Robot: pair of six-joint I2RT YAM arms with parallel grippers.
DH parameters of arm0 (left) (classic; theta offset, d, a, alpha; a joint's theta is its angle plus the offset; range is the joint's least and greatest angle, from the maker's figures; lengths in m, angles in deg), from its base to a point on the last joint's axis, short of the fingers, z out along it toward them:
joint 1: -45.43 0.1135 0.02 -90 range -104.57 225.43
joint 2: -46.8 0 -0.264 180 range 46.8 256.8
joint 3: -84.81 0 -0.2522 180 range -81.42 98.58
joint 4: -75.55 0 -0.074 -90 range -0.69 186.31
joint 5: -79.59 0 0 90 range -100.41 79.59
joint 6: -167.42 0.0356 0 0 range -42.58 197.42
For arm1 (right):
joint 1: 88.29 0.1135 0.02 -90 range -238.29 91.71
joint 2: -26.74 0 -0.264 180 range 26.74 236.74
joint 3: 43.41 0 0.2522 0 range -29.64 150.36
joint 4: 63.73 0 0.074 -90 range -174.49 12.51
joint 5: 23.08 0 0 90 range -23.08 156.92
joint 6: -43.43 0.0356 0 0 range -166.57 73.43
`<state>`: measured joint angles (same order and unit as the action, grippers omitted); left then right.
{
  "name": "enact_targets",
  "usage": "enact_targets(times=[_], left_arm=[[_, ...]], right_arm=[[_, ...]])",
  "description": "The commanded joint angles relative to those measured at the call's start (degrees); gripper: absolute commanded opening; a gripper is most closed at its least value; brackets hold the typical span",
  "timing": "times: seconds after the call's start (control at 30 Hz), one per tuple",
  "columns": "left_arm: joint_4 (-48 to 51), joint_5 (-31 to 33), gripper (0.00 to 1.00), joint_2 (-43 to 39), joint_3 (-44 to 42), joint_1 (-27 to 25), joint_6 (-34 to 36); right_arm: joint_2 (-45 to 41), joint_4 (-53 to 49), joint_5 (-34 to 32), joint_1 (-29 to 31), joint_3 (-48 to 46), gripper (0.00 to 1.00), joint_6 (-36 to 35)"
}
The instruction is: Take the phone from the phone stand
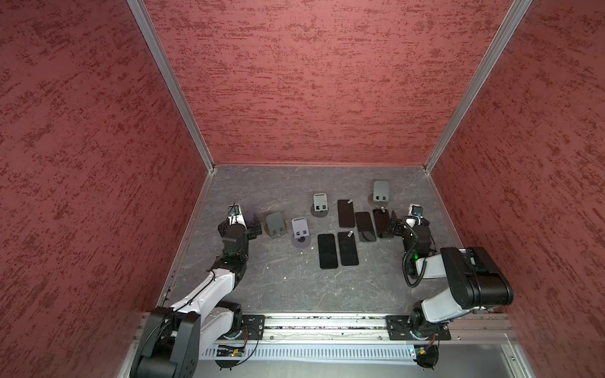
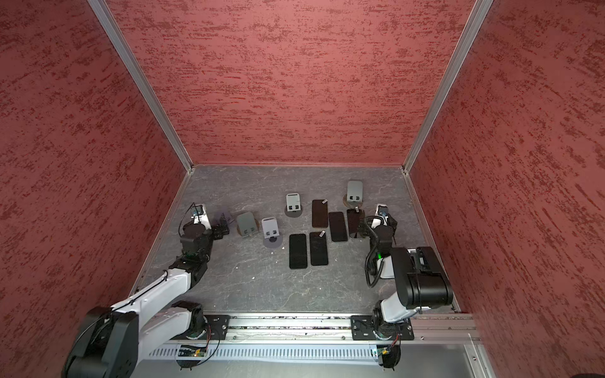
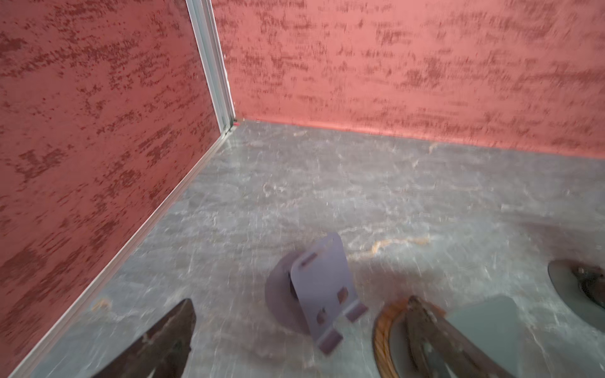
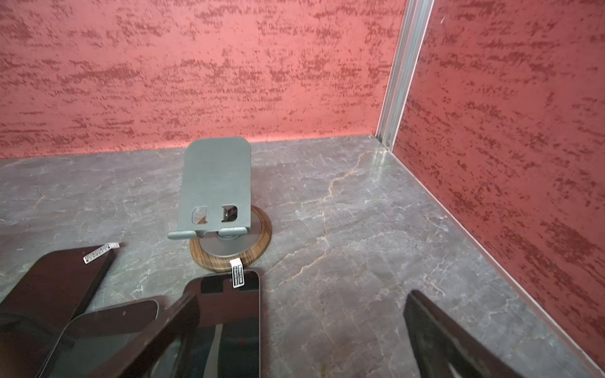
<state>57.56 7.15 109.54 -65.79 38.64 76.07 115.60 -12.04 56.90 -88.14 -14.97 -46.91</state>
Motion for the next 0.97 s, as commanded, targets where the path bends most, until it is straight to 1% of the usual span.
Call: enact_targets(times=[0.0, 0.03, 0.17, 0.23, 0.3, 0.33, 0.37, 0.4, 0.43, 0.5, 0.53, 0.57, 0.63, 0.67, 0.93], left_arm=[[-15.99, -7.87, 0.99, 5.07, -1.27, 2.17, 3.20], [-18.05, -8.08, 0.99, 7.24, -1.31, 3.03, 3.33], [-28.23, -12.17, 0.99, 16.32, -2.78, 6.78, 0.92], [-32.37, -12.51, 1.00, 21.14, -2.79, 7.96, -0.58], [-36.56, -10.90, 1.00, 26.48, -1.70, 8.54, -1.08], [-31.66, -11.85, 1.00, 25.05, -0.90, 8.63, -1.45], [-27.88, -11.30, 1.00, 23.48, 0.31, 8.57, -1.76], [-26.82, -11.19, 1.00, 24.11, 1.27, 8.64, -1.91], [-27.87, -10.58, 0.99, 25.62, 2.14, 8.31, -1.05], [-21.71, -9.62, 1.00, 24.75, 4.46, 7.87, -1.38], [-22.83, -8.91, 0.99, 25.71, 4.78, 7.31, -0.55], [-21.00, -8.64, 0.99, 25.08, 5.08, 7.06, -0.71], [-22.42, -8.81, 0.99, 25.50, 4.82, 7.10, -0.51], [-21.17, -8.84, 1.00, 25.11, 5.01, 7.09, -0.69], [-21.74, -8.77, 0.99, 25.30, 4.93, 7.14, -0.67]], right_arm=[[0.28, 4.87, 0.90, -0.27, -0.25, 0.99, 0.51], [0.01, 4.45, 0.77, -0.24, -0.35, 0.99, 0.57], [0.18, 4.55, 0.35, -0.28, -0.18, 0.99, 0.68], [0.17, 4.59, 0.37, -0.29, -0.16, 0.99, 0.63], [0.18, 4.58, 0.42, -0.24, -0.17, 0.99, 0.68], [0.17, 4.48, 0.38, -0.26, -0.17, 0.99, 0.69], [0.17, 4.42, 0.43, -0.27, -0.10, 0.99, 0.69], [0.20, 4.34, 0.43, -0.30, -0.03, 0.99, 0.65], [0.17, 4.38, 0.39, -0.24, -0.03, 0.99, 0.67], [0.17, 4.33, 0.44, -0.27, -0.08, 0.99, 0.69], [0.17, 4.34, 0.44, -0.31, -0.07, 0.99, 0.65], [0.18, 4.27, 0.44, -0.26, -0.04, 0.99, 0.65], [0.17, 4.13, 0.48, -0.24, 0.02, 0.99, 0.68], [0.17, 4.08, 0.53, -0.30, 0.00, 0.99, 0.69], [0.17, 4.06, 0.86, -0.41, 0.10, 0.99, 0.78]])
